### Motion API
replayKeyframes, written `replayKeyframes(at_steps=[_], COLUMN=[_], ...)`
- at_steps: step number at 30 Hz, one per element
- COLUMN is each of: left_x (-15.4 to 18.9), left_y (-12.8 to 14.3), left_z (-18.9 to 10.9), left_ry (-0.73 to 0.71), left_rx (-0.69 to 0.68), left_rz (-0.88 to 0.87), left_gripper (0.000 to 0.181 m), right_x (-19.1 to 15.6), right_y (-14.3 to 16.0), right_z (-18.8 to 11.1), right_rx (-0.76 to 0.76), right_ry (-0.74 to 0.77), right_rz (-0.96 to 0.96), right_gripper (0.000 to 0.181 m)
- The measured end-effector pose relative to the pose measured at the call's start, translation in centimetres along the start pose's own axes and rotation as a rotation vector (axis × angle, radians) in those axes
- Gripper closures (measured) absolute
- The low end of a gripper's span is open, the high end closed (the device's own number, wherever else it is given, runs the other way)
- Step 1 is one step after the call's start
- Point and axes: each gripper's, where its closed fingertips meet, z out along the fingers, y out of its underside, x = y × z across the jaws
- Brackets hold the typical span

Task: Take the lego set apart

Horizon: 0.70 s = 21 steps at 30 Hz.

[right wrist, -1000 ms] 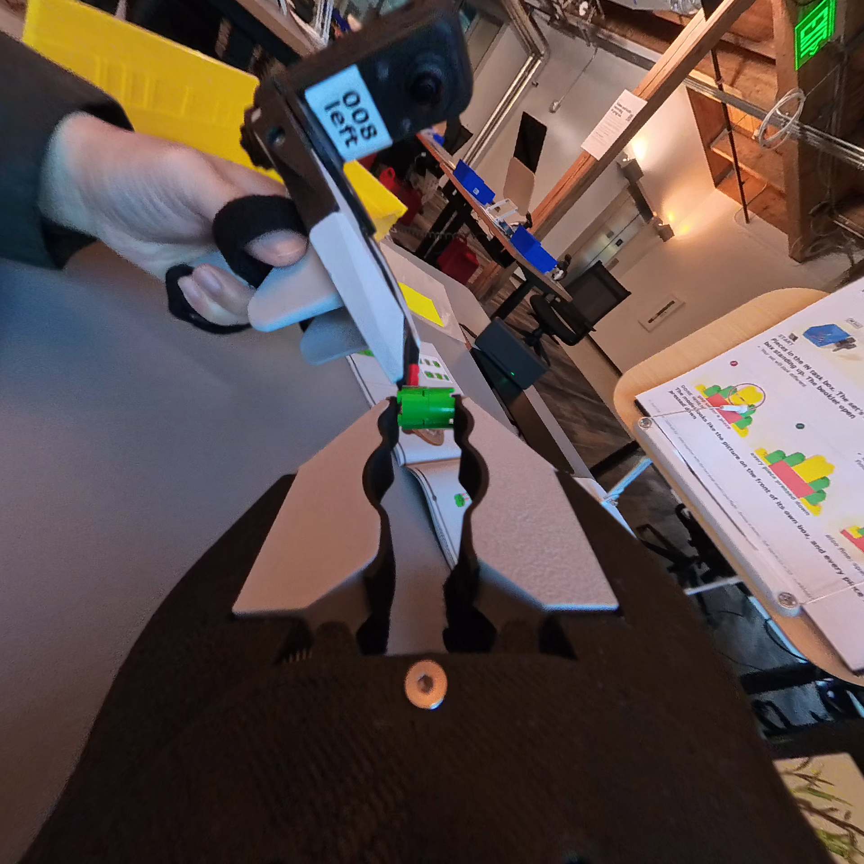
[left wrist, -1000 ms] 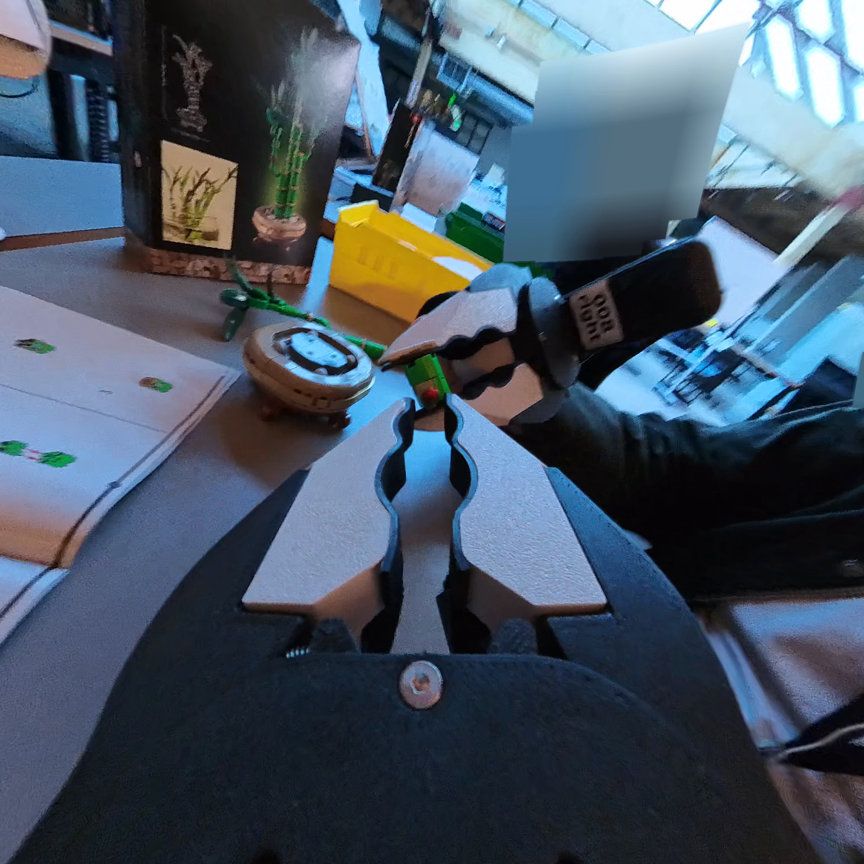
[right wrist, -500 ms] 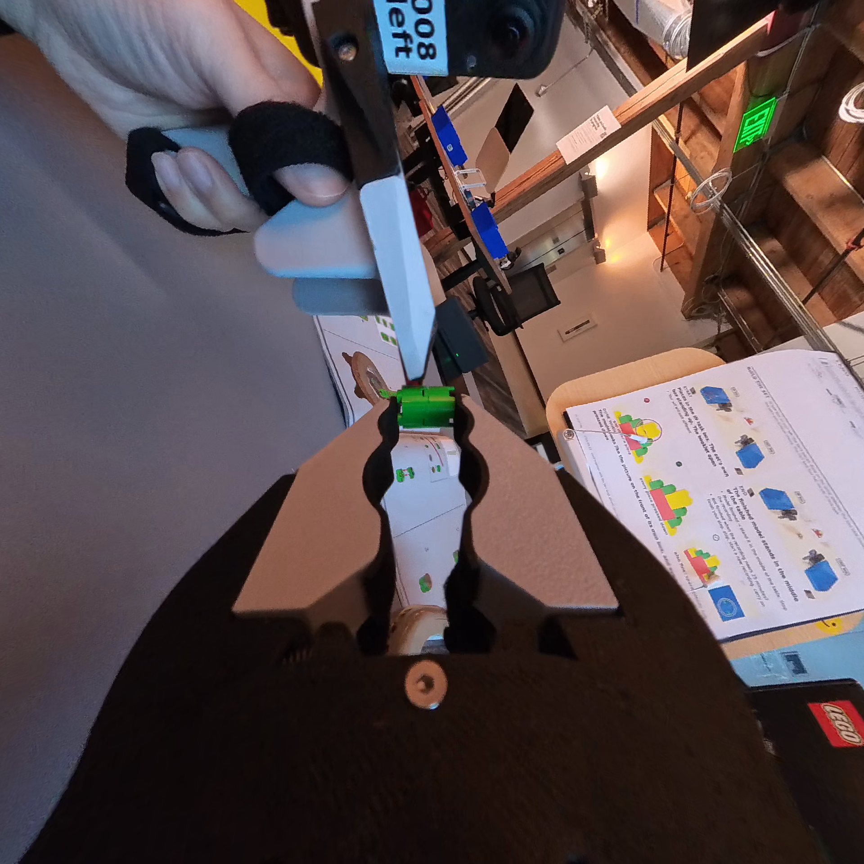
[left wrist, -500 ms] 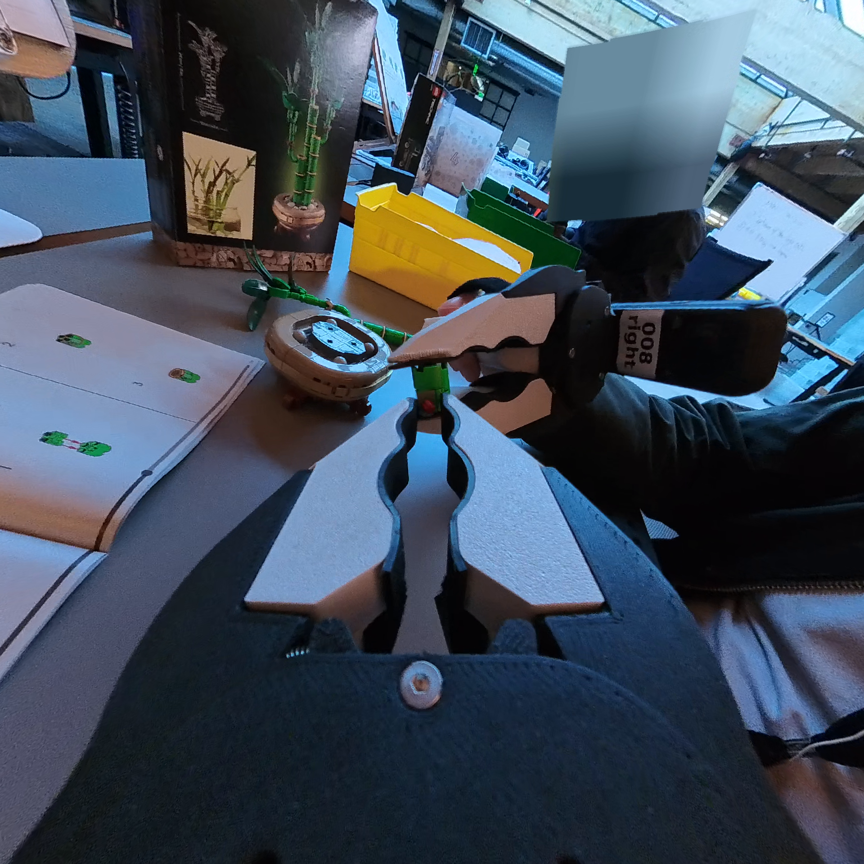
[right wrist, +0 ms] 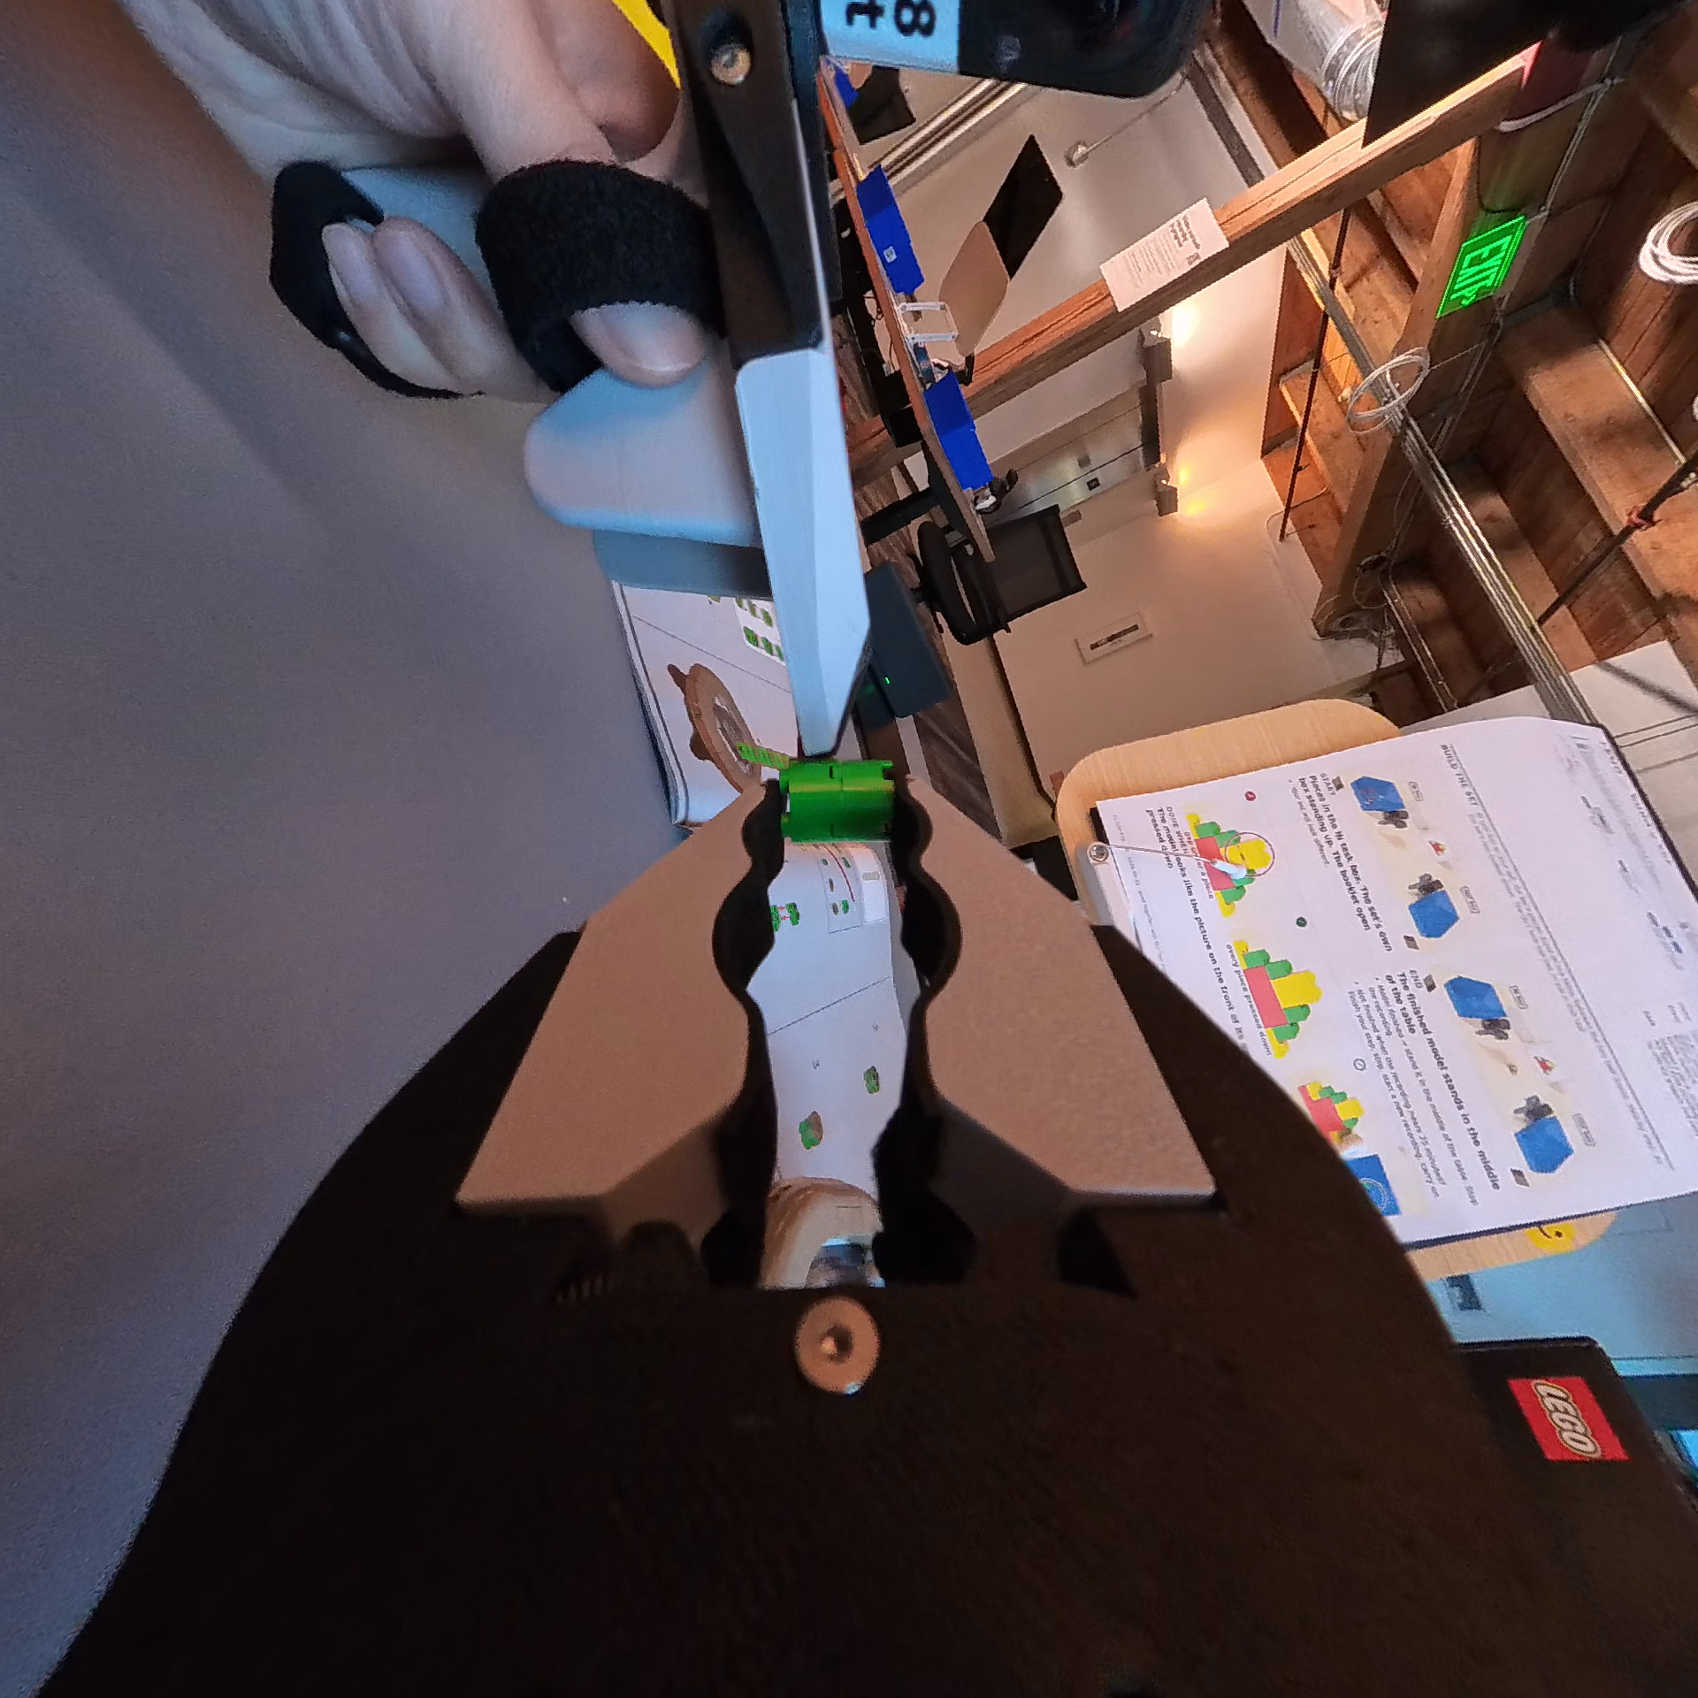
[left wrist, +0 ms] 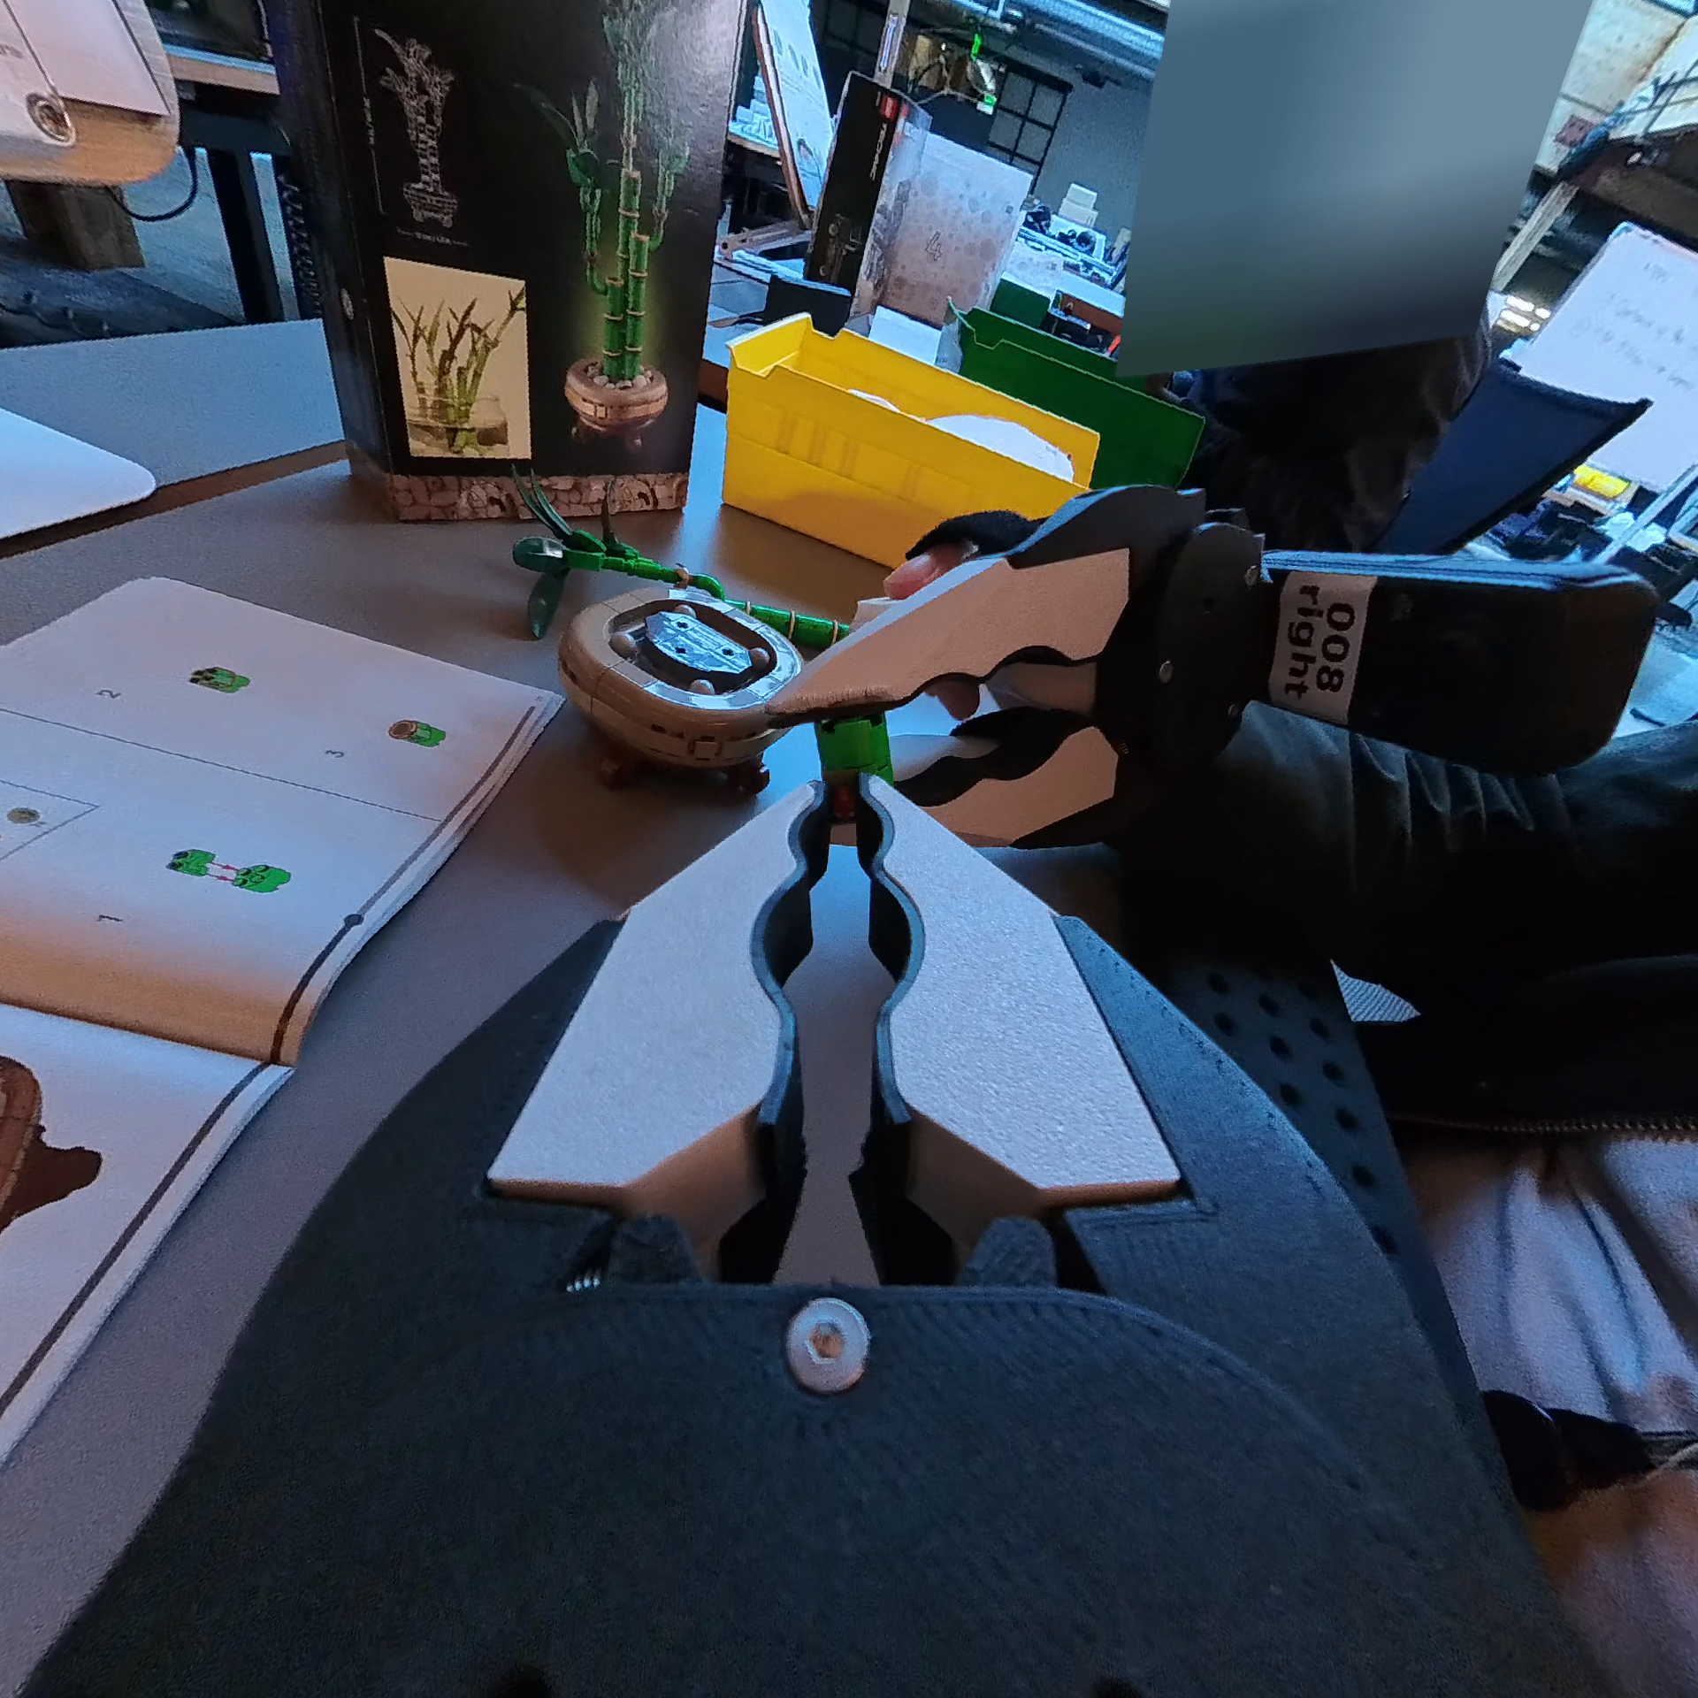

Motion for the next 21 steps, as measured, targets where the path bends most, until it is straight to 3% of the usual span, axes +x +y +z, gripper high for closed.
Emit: replayKeyframes(at_steps=[5,10,16,21], left_x=[0.1,1.4,1.3,1.9], left_y=[-0.5,-2.4,-2.8,-1.5], left_z=[-0.3,-1.7,-2.4,-1.4], left_ry=[-0.019,-0.012,-0.157,-0.206], left_rx=[0.004,0.097,0.096,0.013], left_rz=[0.050,0.219,0.517,0.686], left_gripper=[0.179,0.179,0.179,0.179], right_x=[0.3,0.2,0.8,0.4], right_y=[-0.6,-2.1,-2.8,-3.0], right_z=[-0.1,-0.6,-1.4,-1.6], right_rx=[0.035,0.180,0.277,0.297], right_ry=[0.009,-0.145,-0.353,-0.460], right_rz=[0.025,0.408,0.872,1.011], right_gripper=[0.156,0.117,0.130,0.147])
